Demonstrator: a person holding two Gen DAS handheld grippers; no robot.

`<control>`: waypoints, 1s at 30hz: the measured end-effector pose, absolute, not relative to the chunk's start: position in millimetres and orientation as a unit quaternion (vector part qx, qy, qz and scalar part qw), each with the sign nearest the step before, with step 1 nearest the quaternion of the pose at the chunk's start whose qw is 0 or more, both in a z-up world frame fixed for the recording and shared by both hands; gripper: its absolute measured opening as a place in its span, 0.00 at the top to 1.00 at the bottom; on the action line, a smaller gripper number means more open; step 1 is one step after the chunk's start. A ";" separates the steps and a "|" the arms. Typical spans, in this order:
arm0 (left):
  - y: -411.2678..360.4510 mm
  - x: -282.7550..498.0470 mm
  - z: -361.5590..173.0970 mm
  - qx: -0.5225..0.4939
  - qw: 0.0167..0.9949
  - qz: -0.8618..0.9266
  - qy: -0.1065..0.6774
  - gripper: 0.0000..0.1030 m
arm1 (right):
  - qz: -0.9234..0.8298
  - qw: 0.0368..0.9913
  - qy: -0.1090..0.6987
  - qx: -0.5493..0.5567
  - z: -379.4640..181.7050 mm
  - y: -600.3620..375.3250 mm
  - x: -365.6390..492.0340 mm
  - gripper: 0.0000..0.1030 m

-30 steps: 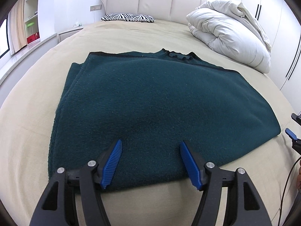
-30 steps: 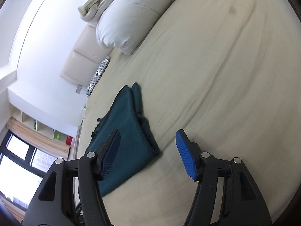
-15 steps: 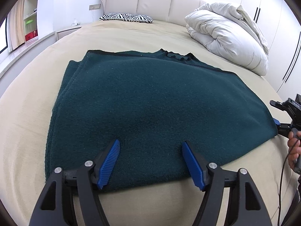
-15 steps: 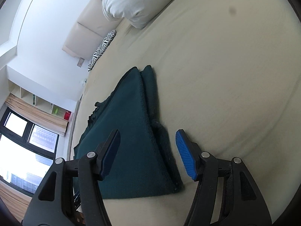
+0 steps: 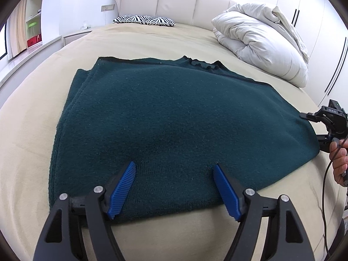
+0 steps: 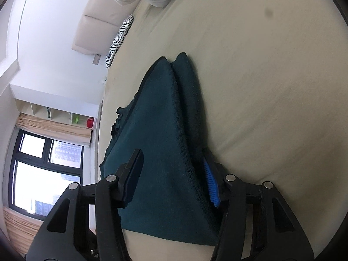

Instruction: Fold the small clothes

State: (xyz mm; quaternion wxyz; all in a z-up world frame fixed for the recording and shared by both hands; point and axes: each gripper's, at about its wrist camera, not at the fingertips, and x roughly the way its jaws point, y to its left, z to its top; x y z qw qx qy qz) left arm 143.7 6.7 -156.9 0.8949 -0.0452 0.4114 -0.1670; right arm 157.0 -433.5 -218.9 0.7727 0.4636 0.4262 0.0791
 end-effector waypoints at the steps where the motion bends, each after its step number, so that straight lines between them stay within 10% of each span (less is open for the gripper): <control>1: 6.8 143.9 -156.9 -0.045 0.895 -0.167 0.411 0.26 | 0.080 0.769 0.437 0.460 -220.4 -431.3 161.6 0.59; 9: 9.4 143.4 -156.3 -0.056 0.894 -0.172 0.410 0.26 | 0.065 0.763 0.446 0.462 -227.4 -420.4 172.0 0.81; 30: 90.7 143.3 -128.4 -0.251 0.870 -0.215 0.367 0.36 | -0.077 0.862 0.464 0.191 -129.9 -276.8 213.8 0.87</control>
